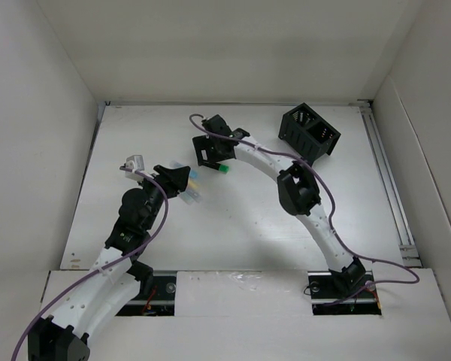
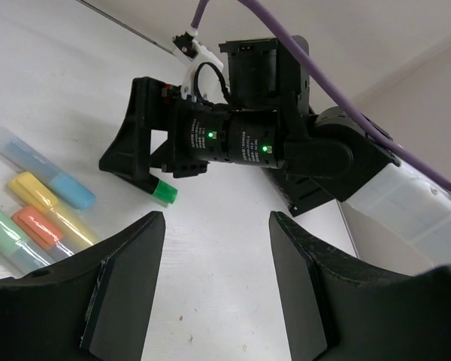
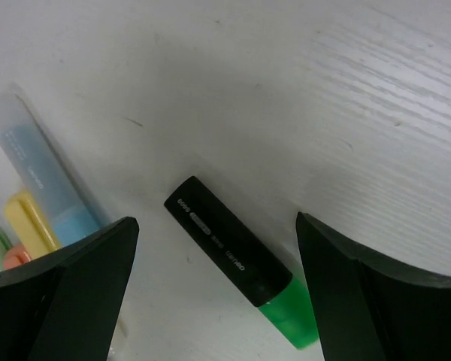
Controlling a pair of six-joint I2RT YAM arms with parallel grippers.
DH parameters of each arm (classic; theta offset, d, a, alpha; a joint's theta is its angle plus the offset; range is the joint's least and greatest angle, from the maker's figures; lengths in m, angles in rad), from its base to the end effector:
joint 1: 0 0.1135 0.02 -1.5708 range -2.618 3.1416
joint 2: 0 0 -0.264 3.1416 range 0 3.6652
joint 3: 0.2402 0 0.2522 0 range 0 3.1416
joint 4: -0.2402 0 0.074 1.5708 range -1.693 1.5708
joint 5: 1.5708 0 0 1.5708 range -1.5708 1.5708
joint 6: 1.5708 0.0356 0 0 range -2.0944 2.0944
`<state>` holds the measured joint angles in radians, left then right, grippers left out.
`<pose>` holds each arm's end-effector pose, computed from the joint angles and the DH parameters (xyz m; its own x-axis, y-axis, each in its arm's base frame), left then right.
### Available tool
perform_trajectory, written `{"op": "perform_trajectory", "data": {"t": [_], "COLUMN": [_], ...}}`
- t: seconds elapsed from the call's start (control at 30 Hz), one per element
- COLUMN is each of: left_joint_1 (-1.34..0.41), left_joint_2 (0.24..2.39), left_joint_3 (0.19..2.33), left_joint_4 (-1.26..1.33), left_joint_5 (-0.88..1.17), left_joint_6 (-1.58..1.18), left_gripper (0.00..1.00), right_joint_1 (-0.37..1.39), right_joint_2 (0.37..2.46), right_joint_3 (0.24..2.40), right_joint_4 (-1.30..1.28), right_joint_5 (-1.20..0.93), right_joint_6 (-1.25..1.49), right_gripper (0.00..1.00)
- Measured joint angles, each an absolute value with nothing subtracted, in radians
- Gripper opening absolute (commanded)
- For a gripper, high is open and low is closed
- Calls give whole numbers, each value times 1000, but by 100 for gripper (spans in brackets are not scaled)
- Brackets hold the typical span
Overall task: Sort the stationery into containers
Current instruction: Move the pen to the center of the board.
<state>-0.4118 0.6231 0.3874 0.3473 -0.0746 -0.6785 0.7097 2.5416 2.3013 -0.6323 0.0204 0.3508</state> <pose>0.1538 -0.0643 0.2809 -0.1285 -0.6269 -0.7685 0.3220 0.7066 -0.6302 0.4257 0.3647 0.1786 -0.7661 -0.2052 -0.6091 -0.4028 0.8918 0.2062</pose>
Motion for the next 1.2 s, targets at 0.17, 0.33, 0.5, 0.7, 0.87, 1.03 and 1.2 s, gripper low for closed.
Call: {"op": "perform_trajectory", "data": {"t": [0.17,0.33,0.5,0.7,0.87,1.03,1.2], "left_joint_1": [-412,-412,-412,-412,-412,-412,-412], "left_joint_2": [624,624,624,626,627,636,640], "left_joint_3": [387,387,387,387,387,387,387], "left_joint_4": [347,347,347,348,348,348,348], "left_joint_5": [-76,-76,-76,-75,-75,-72,-70], "left_joint_6": [-678,-678,-678,-678,-678,-678,-678], "left_gripper": [54,54,54,54,54,54,54], "right_joint_1": [729,738,739,741,741,733,701], "right_joint_2": [2553,2563,2539,2468,2404,2369,2317], "right_joint_3": [2335,2334,2274,2148,2047,1990,1906], "right_joint_4": [-648,-656,-604,-556,-546,-543,-544], "right_joint_5": [7,12,59,155,224,255,216], "right_joint_6": [336,329,346,361,397,498,599], "right_gripper": [83,46,45,58,39,33,59]}}
